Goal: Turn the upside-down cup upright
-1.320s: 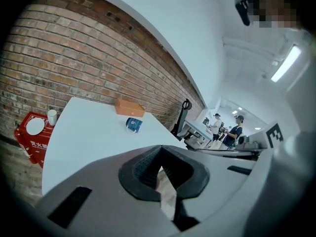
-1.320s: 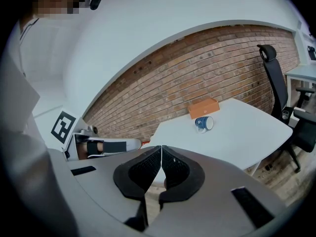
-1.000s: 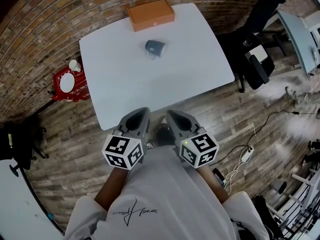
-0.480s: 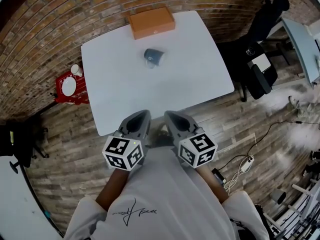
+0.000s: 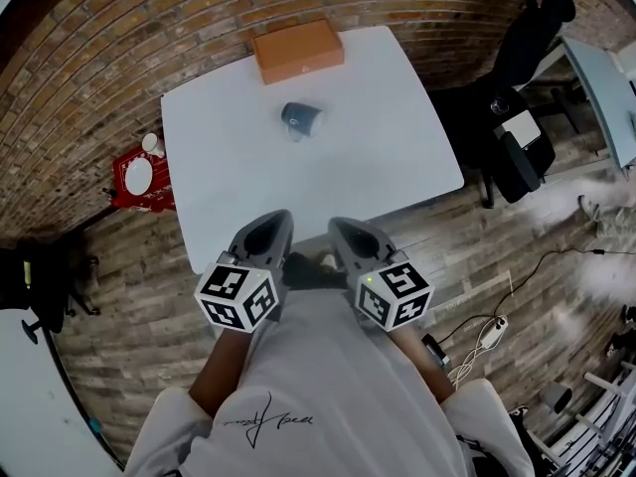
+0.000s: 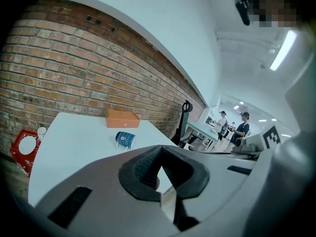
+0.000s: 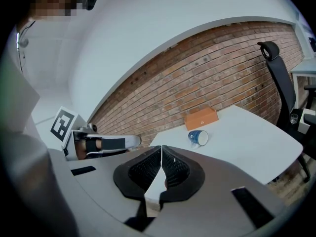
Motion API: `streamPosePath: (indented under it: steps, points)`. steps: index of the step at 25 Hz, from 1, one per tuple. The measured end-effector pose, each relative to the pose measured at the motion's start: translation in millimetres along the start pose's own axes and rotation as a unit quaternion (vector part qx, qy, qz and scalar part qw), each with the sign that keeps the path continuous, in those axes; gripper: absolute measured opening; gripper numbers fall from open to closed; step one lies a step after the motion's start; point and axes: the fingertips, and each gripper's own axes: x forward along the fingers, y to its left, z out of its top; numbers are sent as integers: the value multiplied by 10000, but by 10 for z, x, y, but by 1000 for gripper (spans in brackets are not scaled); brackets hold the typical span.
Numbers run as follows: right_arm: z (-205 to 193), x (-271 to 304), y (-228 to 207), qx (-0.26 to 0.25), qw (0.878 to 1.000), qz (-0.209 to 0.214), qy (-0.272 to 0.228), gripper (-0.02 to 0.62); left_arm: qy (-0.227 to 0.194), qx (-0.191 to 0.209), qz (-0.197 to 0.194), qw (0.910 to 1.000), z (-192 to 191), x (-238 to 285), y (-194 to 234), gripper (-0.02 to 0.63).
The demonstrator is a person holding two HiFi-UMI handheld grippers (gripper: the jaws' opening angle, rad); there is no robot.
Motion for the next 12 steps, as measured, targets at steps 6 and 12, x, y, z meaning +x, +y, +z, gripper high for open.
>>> streamPosePath:
  steps: [6, 12]
  points:
    - [-22, 8, -3, 71, 10000, 11, 42, 21, -131, -263, -45, 9996, 112, -31, -2, 11]
    - [-11, 28, -60, 71, 9999, -14, 96, 21, -46, -308, -51, 9995, 84, 15, 25, 11]
